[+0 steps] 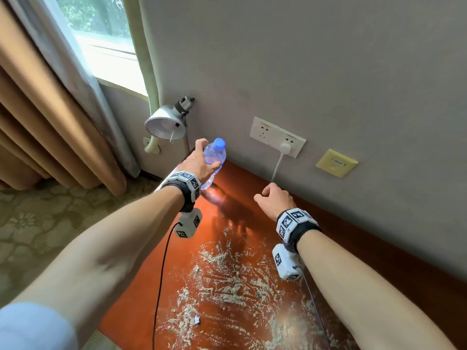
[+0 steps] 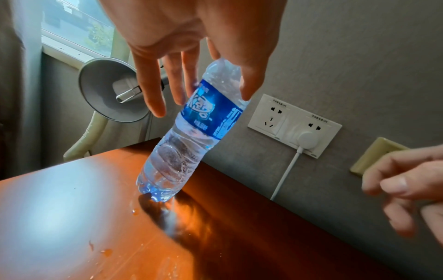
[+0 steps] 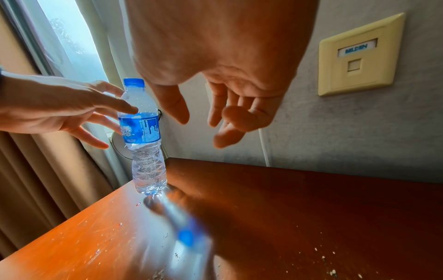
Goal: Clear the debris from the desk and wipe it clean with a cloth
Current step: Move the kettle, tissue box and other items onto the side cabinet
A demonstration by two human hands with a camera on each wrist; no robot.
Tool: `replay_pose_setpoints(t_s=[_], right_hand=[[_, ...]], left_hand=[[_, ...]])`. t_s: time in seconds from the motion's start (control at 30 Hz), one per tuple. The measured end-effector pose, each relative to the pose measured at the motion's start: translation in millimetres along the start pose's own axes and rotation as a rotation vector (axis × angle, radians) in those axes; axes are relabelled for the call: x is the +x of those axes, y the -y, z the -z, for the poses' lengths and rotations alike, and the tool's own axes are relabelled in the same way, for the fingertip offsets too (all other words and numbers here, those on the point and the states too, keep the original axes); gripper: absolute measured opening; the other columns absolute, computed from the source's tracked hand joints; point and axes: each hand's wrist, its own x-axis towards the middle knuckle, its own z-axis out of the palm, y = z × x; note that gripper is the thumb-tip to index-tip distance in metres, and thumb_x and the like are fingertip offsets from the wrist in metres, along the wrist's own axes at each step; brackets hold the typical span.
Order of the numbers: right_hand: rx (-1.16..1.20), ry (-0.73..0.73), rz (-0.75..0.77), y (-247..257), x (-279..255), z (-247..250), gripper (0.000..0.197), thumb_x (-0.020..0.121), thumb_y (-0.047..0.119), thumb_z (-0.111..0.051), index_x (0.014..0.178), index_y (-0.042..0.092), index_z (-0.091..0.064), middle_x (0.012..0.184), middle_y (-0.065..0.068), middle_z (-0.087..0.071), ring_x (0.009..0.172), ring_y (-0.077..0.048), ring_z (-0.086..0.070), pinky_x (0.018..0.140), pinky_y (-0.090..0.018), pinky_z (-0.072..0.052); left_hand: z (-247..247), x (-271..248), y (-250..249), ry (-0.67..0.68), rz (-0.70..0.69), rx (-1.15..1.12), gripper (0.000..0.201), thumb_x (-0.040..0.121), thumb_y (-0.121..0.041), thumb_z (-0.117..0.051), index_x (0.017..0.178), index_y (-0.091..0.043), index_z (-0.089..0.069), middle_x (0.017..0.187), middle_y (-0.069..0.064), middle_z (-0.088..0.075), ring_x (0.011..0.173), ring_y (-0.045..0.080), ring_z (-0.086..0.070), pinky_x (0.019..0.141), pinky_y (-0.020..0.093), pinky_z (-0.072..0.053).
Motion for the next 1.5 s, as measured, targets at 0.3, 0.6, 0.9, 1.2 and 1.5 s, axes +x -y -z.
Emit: replay_pose_setpoints(t_s=[0.3, 0.6, 0.9, 1.2, 1.5], right_hand=[[-0.023, -0.012, -0.021, -12.5, -3.7, 4.8, 0.032, 0.088, 0.045, -0.056, 0.114, 0.025, -0.054, 0.117, -0.003, -0.062, 0.102, -0.025, -0.056, 0.088, -0.036, -0.045], [-0.032, 0.014, 0.012, -7.6, -12.9, 1.8, 0.033, 0.088, 0.042, -0.056, 0.117, 0.025, -0.052, 0.12, -0.003, -0.061, 0.108, -0.026, -0.055, 0.091, -0.037, -0.044], [-0.001, 0.027, 0.011, -48.6, -52.6, -5.0, 0.034, 0.083, 0.042, -0.059, 0.112, 0.028, -0.049, 0.113, 0.0, -0.063, 0.103, -0.026, -0.059, 0.089, -0.038, -0.049], [0.107, -0.055, -0.008, -146.6, -122.8, 22.1, 0.047, 0.086, 0.044, -0.067, 0.123, 0.021, -0.047, 0.121, -0.003, -0.061, 0.11, -0.028, -0.057, 0.09, -0.036, -0.044], [0.279, -0.077, 0.011, -290.7, -254.6, 57.3, 0.081, 0.08, 0.048, -0.075, 0.144, 0.023, -0.031, 0.139, -0.005, -0.049, 0.118, -0.024, -0.055, 0.097, -0.042, -0.046]], left_hand=[[-4.8, 8.0, -16.5, 0.079, 0.045, -0.051, 0.07, 0.083, -0.033, -0.069, 0.141, -0.026, -0.032, 0.125, 0.012, -0.055, 0.112, 0.035, -0.056, 0.081, 0.032, -0.038], [0.8, -26.6, -10.8, 0.106, -0.047, 0.007, 0.053, 0.08, -0.034, -0.069, 0.127, -0.029, -0.045, 0.097, 0.013, -0.064, 0.091, 0.037, -0.059, 0.077, 0.033, -0.047], [-15.3, -83.4, -43.4, 0.198, -0.146, 0.002, 0.038, 0.079, -0.033, -0.071, 0.11, -0.023, -0.052, 0.096, 0.013, -0.067, 0.091, 0.038, -0.061, 0.082, 0.043, -0.052], [-39.0, -180.7, -139.0, 0.311, -0.35, -0.015, 0.034, 0.082, -0.032, -0.071, 0.109, -0.021, -0.052, 0.092, 0.007, -0.063, 0.082, 0.032, -0.057, 0.068, 0.032, -0.042], [-98.8, -342.2, -246.2, 0.425, -0.53, -0.037, 0.038, 0.08, -0.033, -0.074, 0.108, -0.019, -0.054, 0.097, 0.006, -0.063, 0.087, 0.032, -0.061, 0.074, 0.04, -0.054]])
